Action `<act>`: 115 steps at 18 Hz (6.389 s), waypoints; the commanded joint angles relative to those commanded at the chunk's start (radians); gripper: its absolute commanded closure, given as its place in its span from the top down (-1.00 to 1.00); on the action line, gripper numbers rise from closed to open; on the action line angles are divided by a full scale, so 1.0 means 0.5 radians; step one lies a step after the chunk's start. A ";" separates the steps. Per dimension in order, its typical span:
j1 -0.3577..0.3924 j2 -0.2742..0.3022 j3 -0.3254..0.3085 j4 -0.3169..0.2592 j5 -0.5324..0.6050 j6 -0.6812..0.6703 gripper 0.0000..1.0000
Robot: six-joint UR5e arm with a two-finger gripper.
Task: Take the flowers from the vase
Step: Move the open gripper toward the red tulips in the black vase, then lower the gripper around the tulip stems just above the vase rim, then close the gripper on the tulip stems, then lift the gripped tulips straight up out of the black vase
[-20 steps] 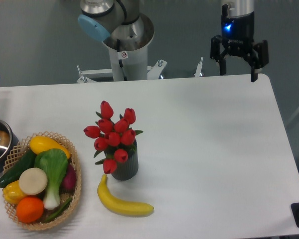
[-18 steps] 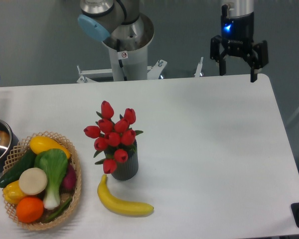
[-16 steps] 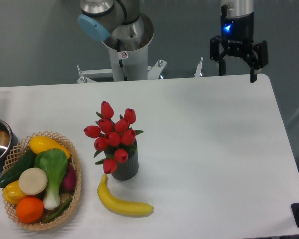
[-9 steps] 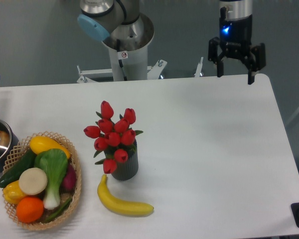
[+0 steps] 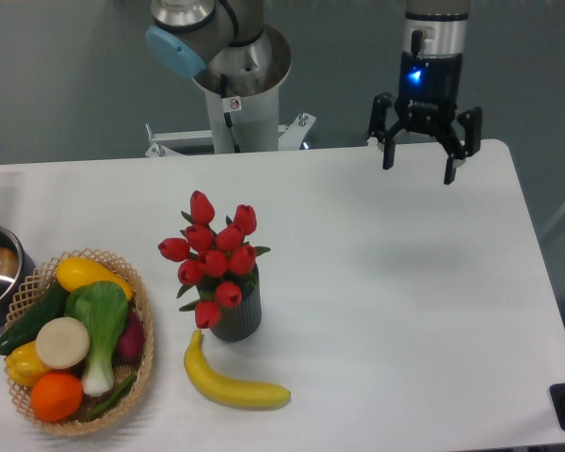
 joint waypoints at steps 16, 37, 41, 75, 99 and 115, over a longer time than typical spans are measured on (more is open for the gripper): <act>-0.289 -0.208 -0.058 0.028 -0.696 0.052 1.00; -0.365 -0.279 -0.288 0.031 -1.071 0.076 1.00; -0.378 -0.279 -0.331 0.031 -1.071 0.141 1.00; -0.608 -0.562 -0.101 0.061 -1.095 0.169 0.28; -0.543 -0.332 -0.055 0.058 -1.338 -0.116 0.00; -0.488 -0.154 0.230 0.052 -1.481 -0.586 0.00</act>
